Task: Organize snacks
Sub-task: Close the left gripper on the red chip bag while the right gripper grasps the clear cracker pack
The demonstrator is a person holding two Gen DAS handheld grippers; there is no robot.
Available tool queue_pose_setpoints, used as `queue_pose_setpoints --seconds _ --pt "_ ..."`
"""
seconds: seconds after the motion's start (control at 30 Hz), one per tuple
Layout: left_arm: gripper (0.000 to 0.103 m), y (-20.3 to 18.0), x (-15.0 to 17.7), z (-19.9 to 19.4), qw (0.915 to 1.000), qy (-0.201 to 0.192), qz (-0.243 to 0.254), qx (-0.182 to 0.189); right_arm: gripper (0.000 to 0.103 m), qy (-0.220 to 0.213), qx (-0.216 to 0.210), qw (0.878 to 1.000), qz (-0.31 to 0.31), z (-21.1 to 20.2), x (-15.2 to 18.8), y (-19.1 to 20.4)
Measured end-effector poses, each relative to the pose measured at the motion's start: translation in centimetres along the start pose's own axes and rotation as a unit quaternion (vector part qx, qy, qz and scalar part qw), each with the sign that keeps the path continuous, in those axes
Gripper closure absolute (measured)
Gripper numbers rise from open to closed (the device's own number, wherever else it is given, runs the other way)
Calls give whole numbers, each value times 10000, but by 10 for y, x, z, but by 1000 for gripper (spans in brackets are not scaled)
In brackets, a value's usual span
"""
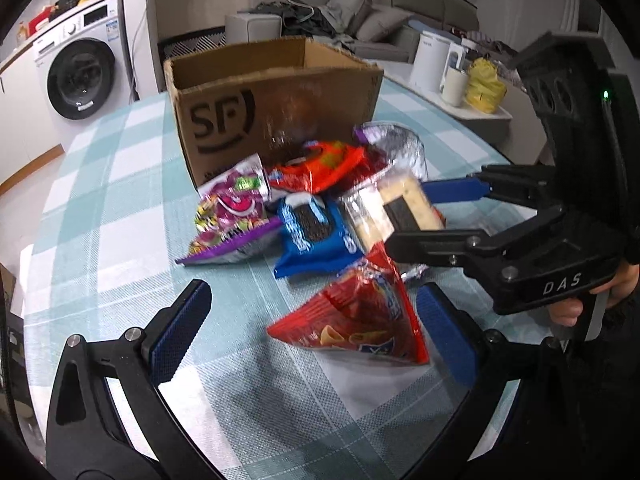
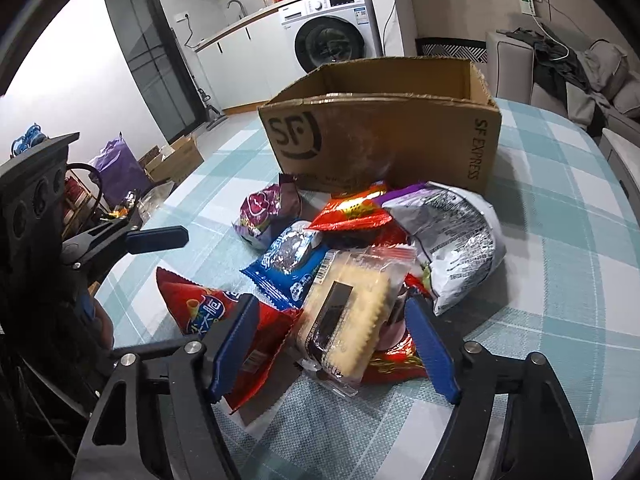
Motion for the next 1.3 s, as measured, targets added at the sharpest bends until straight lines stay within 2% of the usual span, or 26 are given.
queue_pose_setpoints --seconds 0.17,0.4,0.47,0.73,0.87,0.93,1.03,1.3 --pt "1 1 9 13 9998 192 7 87 28 -23 -5 10000 -6 4 1 1" --pt "1 3 19 25 9991 351 -70 207 46 -107 -87 9999 -20 2 0 2" --pt "1 3 21 27 9989 402 -68 235 48 -137 -156 9998 23 1 -2 3" --pt "16 -1 30 39 9983 515 75 277 54 -272 -400 9988 -128 -8 -5 14" --pt "40 -8 31 38 9978 489 275 349 54 -231 -497 9984 -111 -7 -4 15" --pt "43 -11 30 38 9976 489 307 380 56 -194 -560 9982 -58 -5 -3 16" --pt "47 -14 27 34 9976 424 303 466 69 -158 -647 9978 -26 -3 -1 18" --pt "48 -7 20 26 9984 271 224 451 71 -70 -677 9977 -35 2 3 22"
Point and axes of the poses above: each gripper's, at about its wrist camera, not at the fingertips, and z roughly the way its jaws point, y to its left, x to its underside, the point moved 10 cm from there along z, roughly the way its jaws point, and after that the axes turned 14 degrees about x, right-handed, at the moved point
